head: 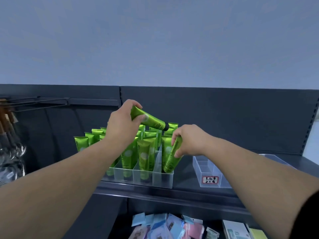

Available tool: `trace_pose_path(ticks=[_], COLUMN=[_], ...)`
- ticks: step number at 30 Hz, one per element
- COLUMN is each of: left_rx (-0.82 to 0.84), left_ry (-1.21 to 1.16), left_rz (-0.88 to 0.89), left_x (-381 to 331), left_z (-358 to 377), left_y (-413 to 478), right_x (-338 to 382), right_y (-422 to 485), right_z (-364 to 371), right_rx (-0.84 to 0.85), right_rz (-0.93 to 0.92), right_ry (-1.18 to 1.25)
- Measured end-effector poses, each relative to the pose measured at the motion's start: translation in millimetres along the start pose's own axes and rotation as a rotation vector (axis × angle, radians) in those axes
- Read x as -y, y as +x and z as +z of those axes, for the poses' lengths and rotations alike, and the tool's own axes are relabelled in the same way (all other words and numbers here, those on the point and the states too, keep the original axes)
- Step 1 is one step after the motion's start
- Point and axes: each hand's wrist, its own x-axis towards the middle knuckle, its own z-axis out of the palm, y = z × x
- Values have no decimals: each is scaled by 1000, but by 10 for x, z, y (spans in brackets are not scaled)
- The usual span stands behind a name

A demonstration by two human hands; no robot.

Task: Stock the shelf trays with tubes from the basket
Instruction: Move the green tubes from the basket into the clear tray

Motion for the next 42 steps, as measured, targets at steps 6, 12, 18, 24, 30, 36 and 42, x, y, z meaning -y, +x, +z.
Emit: trace_pose_path(ticks=[6, 12, 18, 24, 30, 36, 42], left_rx=[67, 89, 32, 159, 380, 522, 662], left_ry=[66, 41, -4, -16, 43, 117, 270], left_rz=[19, 59, 119, 183, 236, 245, 273], left_x=[22, 66, 125, 243, 421, 514, 555], left_z=[56, 9, -104, -82, 108, 256, 319], left_y=[9, 156, 522, 781, 831, 832, 801], right_x=[-35, -76, 42, 122, 47, -9, -37], right_y=[82, 148, 254, 388, 362, 339, 348], right_z=[198, 388, 288, 284, 402, 577, 617], right_rx=[-22, -152, -149, 28, -159, -221, -249], right_rz=[6, 58, -52, -94, 74, 137, 163], right_ry=[94, 336, 234, 244, 492, 487, 472])
